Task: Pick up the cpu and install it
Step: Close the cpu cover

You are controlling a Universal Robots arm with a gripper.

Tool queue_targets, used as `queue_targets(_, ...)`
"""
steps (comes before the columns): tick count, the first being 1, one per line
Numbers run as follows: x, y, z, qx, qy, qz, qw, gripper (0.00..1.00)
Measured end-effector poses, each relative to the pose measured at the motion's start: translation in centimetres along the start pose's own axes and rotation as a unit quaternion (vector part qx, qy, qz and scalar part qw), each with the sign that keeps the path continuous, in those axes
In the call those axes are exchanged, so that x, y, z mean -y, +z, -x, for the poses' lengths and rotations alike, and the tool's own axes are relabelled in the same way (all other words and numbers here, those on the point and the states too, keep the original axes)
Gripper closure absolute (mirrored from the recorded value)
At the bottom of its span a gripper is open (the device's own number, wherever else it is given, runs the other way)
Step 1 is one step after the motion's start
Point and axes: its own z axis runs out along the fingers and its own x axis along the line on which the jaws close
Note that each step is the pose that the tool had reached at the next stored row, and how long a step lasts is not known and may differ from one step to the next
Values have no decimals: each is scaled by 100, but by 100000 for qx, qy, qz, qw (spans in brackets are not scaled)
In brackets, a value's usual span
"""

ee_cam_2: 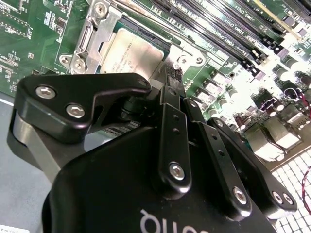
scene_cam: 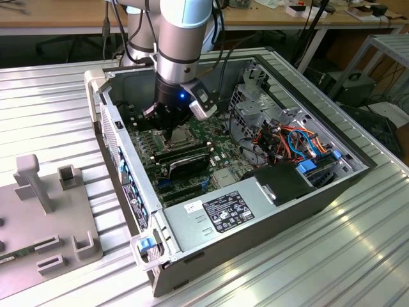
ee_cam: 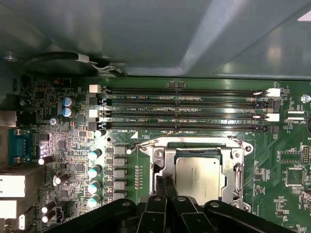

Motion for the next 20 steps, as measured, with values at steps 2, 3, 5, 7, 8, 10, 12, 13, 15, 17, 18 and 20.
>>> queue_targets(2,0,39,0,1,2,5,100000,89)
queue_targets(3,1,60,-1,-6,2,-2,100000,89)
queue_targets(5,2,72,-2,-25,3,-30,100000,89)
queue_targets(7,2,75,-1,-12,3,-16,100000,89)
queue_targets(8,1,76,-1,-10,2,-7,100000,89)
queue_targets(10,1,76,-1,-3,5,0,100000,89)
queue_targets(12,1,78,-1,-2,1,3,100000,89)
queue_targets(13,1,78,-1,-2,4,1,100000,89)
queue_targets(15,1,78,-1,1,3,4,100000,89)
queue_targets(17,0,71,0,17,3,33,100000,89)
queue_targets(18,-1,65,0,29,3,62,100000,89)
queue_targets(20,-2,42,0,14,-4,-5,100000,89)
